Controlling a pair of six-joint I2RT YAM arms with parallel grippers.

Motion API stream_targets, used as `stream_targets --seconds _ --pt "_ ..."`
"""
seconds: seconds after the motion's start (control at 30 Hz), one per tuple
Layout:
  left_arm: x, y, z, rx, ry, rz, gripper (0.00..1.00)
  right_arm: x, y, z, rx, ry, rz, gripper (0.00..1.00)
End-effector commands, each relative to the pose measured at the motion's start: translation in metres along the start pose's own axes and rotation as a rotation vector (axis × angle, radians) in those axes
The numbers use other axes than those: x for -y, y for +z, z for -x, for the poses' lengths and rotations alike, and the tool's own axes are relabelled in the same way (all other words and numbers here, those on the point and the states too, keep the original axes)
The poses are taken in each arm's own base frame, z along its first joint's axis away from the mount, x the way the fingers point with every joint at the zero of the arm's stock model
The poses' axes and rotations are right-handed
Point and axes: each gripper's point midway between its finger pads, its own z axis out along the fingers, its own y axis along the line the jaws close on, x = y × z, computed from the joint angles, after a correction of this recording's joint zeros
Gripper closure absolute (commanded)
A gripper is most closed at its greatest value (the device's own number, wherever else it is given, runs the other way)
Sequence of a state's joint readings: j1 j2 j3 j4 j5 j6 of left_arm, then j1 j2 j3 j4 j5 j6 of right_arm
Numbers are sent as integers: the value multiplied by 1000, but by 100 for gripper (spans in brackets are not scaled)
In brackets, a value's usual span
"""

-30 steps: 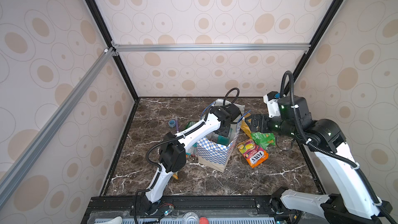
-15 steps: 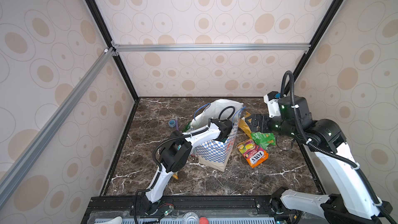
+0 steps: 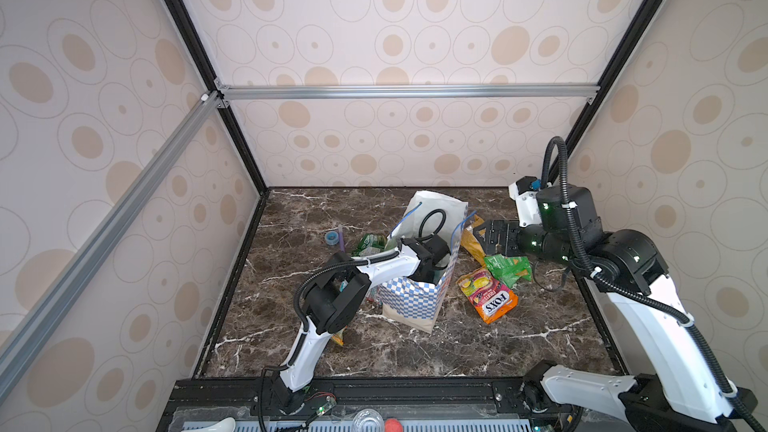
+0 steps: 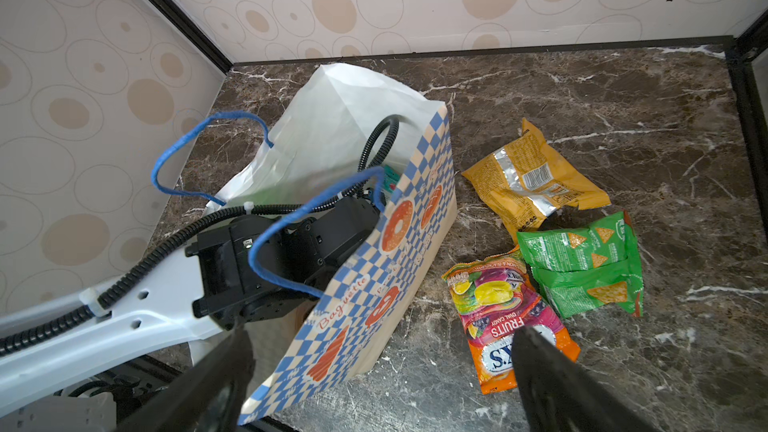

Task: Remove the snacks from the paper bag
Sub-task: 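Close the left gripper on the orange fruit-candy packet inside the bag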

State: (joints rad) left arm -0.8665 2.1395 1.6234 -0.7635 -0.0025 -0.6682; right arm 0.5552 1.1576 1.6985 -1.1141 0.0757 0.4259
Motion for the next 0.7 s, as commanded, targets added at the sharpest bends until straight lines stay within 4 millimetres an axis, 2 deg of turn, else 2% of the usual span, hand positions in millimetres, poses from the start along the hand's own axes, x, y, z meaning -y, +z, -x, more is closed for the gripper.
stream_targets --seconds 0.0,0.17,0.3,0.67 --pt "13 -3 8 -1 -11 -42 77 2 -8 1 12 8 -4 0" --pt "15 -19 21 32 -3 -40 100 3 -8 1 13 12 -5 0" --pt "19 -37 36 68 -2 -44 100 3 -7 1 12 14 -2 0" --pt "34 -109 91 238 -29 -96 100 3 -7 1 14 11 -7 0"
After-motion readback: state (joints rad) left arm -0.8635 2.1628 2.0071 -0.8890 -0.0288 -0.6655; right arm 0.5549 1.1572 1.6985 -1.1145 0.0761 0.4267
